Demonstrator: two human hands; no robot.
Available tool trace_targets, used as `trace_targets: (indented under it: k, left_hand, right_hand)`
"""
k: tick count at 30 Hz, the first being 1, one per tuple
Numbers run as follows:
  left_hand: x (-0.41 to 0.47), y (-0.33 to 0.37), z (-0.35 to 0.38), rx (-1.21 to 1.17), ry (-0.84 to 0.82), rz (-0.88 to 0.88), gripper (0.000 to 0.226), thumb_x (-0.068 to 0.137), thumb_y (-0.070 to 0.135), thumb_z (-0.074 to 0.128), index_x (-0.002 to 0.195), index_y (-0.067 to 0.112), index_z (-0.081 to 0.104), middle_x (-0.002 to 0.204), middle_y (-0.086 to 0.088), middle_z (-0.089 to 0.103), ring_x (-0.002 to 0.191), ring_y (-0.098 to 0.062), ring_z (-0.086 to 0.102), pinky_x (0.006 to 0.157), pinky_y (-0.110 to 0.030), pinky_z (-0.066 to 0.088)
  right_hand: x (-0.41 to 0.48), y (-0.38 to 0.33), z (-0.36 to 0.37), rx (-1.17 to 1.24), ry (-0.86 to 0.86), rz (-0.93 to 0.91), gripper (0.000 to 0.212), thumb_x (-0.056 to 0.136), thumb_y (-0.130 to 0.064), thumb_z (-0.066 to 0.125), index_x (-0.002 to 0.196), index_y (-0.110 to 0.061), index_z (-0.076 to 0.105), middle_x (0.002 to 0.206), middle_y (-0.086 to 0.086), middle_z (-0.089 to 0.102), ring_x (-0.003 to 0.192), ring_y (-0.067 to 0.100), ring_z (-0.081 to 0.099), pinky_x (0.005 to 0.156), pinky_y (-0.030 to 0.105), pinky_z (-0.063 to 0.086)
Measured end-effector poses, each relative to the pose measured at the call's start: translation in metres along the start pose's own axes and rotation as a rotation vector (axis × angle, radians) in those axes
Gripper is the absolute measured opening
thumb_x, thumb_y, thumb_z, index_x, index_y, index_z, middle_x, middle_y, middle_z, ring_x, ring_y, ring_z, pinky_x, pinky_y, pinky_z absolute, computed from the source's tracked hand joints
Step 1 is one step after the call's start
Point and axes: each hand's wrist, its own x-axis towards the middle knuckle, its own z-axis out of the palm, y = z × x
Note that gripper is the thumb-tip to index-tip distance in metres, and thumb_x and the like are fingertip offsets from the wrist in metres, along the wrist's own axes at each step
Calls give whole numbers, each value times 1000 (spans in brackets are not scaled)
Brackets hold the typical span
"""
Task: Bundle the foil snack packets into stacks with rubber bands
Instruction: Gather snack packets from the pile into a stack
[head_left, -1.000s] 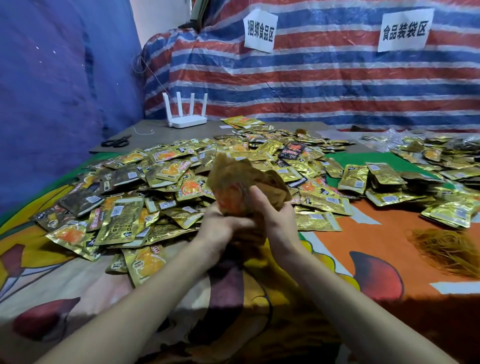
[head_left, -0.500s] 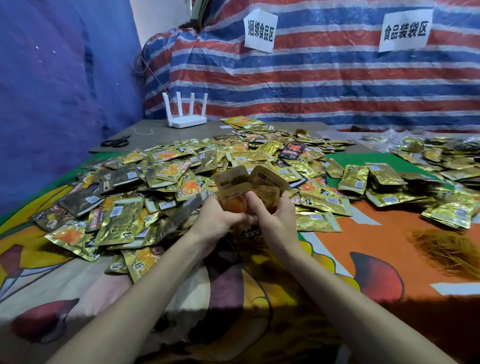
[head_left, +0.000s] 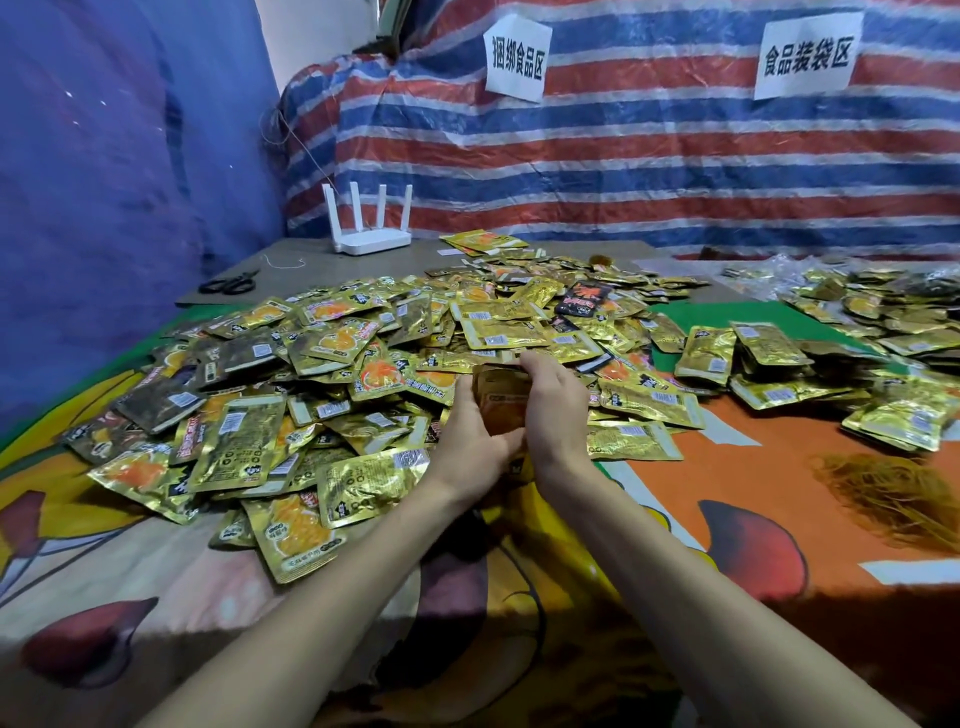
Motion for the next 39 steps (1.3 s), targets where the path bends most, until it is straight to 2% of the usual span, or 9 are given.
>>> trace_targets:
  k: [5, 8, 13, 16, 18, 22, 30, 35, 39]
  left_hand:
    - [1, -5, -3, -25, -49, 31, 52, 81, -3, 78, 121, 15, 50, 114, -14, 67, 105, -29, 67, 90, -40, 57]
    - [4, -1, -6, -14, -103, 63, 52, 78, -1, 80, 110, 28, 51, 107, -5, 68, 101, -23, 67, 83, -24, 56]
    - [13, 15, -17, 45, -207, 189, 60, 47, 36, 84, 102, 30, 63, 97, -4, 70, 87, -13, 68, 78, -25, 55]
    - [8, 14, -11, -30, -280, 173, 46, 54, 33, 80, 99, 39, 72, 89, 7, 71, 82, -6, 66, 76, -23, 54]
    - [4, 12, -10, -32, -288, 156, 41, 58, 34, 80, 97, 44, 72, 90, 10, 74, 85, -10, 69, 80, -30, 56]
    - [6, 9, -7, -45, -314, 119, 56, 61, 29, 82, 110, 13, 58, 102, -24, 71, 99, -45, 68, 89, -62, 53]
    - [11, 10, -5, -409, -249, -81, 36, 70, 11, 72, 105, 16, 70, 92, -10, 68, 87, -29, 65, 82, -45, 55]
    - [18, 16, -12, -599, -226, -202, 23, 74, 23, 66, 90, 15, 81, 92, -10, 74, 84, -24, 72, 79, -37, 59]
    - [17, 22, -13, -730, -198, -235, 16, 75, 25, 66, 74, 18, 80, 87, -8, 75, 84, -27, 73, 83, -44, 59]
  right_hand:
    - [4, -2, 0, 44, -46, 65, 38, 97, -22, 58, 61, -19, 69, 70, 2, 65, 72, 20, 61, 65, 35, 54]
    - [5, -4, -3, 31, -78, 169, 33, 97, -30, 58, 69, -17, 71, 77, 5, 70, 72, 20, 66, 57, 28, 55]
    - [6, -8, -10, -18, -105, 193, 39, 96, -34, 58, 63, -19, 72, 70, 0, 70, 71, 18, 68, 55, 27, 53]
    - [4, -11, -14, -66, -183, 184, 36, 85, -47, 56, 92, -15, 70, 97, 5, 68, 97, 24, 66, 82, 41, 54]
    - [7, -15, -26, -105, -214, 165, 47, 87, -56, 58, 104, -14, 64, 103, -1, 66, 90, 9, 65, 72, 29, 53]
    - [17, -29, -82, -543, -166, -124, 13, 95, -33, 66, 90, -21, 64, 89, -6, 65, 79, 7, 61, 56, 12, 44]
    - [45, -62, -220, -1737, -205, 22, 29, 82, -9, 60, 107, -15, 74, 108, 8, 72, 99, 32, 67, 80, 40, 59]
    - [57, -68, -262, -1977, -187, 5, 28, 79, -11, 66, 106, -5, 73, 106, 12, 73, 97, 31, 69, 76, 42, 61]
    - [57, -55, -269, -2019, -177, 6, 5, 82, -12, 63, 77, -12, 61, 73, 2, 61, 71, 25, 61, 59, 36, 59]
